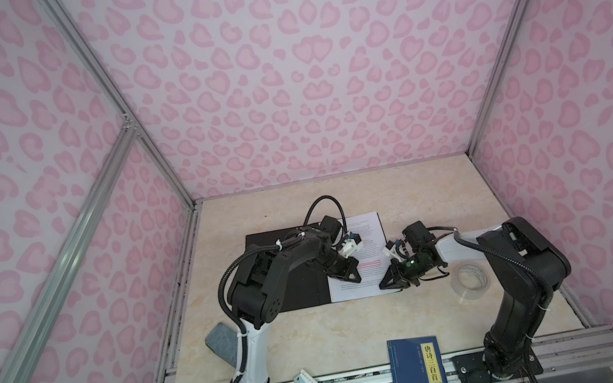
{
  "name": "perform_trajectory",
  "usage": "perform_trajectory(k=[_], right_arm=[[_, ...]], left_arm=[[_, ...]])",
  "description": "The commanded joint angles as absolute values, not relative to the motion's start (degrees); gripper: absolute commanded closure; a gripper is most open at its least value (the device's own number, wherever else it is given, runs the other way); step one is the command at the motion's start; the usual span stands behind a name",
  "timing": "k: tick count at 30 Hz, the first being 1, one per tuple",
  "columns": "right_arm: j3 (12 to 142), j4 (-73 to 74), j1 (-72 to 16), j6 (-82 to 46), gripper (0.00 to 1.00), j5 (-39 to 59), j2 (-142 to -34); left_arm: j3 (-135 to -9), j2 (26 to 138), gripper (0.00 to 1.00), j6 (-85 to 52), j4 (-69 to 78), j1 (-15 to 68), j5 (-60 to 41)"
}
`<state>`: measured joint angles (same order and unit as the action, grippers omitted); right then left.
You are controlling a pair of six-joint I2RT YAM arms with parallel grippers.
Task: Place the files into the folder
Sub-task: 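Open the right gripper and draw it back from the sheet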
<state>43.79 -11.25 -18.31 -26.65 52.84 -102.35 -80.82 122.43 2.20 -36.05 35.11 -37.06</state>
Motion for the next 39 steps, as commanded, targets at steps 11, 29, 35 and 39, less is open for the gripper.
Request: perform_trajectory(k=[11, 29, 35, 39], right_arm=[[40.6, -17.6, -11.5, -20.9, 0.89, 42.8, -103.0], [40.5, -21.1, -8.5, -19.0, 0.89, 41.7, -100.2], [41.2, -21.4, -8.2, -20.1, 0.87, 43.0, -95.5], [43.0, -21.1, -7.9, -22.4, 0.85, 43.4, -90.6]], left_arm=[[-79.6, 124.3, 0.96, 3.5, -41.7, 35.0, -26.5], [-79.5, 124.6, 0.96, 3.7, -42.3, 34.5, -26.5], [-79.7, 124.3, 0.96, 3.7, -42.6, 34.5, -26.7], [-80.0, 123.7, 0.96, 3.4, -43.1, 34.4, -26.9]])
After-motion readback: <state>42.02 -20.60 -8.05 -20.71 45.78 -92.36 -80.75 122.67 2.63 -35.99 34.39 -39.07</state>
